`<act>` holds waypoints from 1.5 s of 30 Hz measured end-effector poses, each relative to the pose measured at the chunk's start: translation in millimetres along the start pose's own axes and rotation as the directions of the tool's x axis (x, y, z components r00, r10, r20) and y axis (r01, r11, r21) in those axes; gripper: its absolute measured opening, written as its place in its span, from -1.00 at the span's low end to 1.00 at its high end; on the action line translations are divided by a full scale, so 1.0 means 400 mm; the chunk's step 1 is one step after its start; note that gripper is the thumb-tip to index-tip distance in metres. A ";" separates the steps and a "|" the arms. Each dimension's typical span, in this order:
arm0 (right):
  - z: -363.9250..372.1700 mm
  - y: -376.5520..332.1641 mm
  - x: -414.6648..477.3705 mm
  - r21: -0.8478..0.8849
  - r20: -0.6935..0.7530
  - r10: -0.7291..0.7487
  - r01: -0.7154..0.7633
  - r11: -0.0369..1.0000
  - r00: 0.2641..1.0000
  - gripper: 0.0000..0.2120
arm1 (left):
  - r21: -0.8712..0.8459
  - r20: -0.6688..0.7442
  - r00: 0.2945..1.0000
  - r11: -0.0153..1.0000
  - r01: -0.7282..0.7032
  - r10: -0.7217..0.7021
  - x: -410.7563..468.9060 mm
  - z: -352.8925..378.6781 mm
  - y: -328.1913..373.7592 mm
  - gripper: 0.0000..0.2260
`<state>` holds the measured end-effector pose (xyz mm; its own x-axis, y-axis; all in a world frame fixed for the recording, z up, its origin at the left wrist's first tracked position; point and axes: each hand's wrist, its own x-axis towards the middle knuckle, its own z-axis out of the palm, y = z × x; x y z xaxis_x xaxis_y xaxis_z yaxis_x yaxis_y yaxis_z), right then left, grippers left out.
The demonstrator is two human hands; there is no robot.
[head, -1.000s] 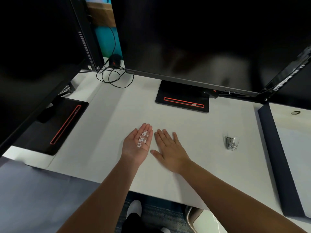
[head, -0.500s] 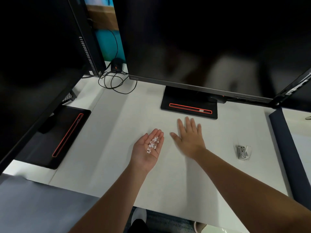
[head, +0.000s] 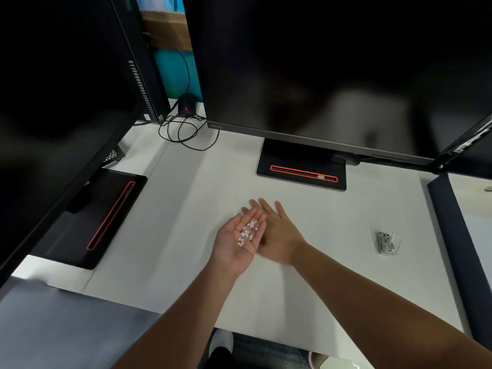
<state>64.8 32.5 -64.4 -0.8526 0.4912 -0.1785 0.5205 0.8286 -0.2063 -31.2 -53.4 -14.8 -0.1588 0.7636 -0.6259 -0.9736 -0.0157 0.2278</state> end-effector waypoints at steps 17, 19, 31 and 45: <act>0.018 0.101 -0.254 0.284 -0.373 0.350 -0.254 0.925 0.859 -0.86 | 0.059 0.004 1.000 0.998 0.023 -0.023 -0.083 0.033 -0.149 -0.72; 0.030 0.104 -0.289 0.258 -0.337 0.317 -0.237 0.937 0.886 -0.70 | 0.053 0.011 1.000 0.999 0.013 -0.014 -0.092 0.036 -0.159 -0.72; 0.095 0.086 -0.400 0.333 -0.523 0.469 -0.336 0.881 0.711 -0.90 | 0.133 -0.015 0.994 0.985 0.107 -0.106 -0.121 0.009 -0.235 -0.73; 0.113 0.072 -0.646 0.298 -0.458 0.515 -0.421 0.857 0.724 -0.79 | 0.260 0.017 0.928 0.898 0.355 -0.372 -0.179 -0.040 -0.401 -0.74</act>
<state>302.3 -82.7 -67.8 -0.3707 0.9058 0.2050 0.8185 0.4230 -0.3888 133.7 -115.8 -18.5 0.2178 0.7256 -0.6527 -0.8879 0.4250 0.1762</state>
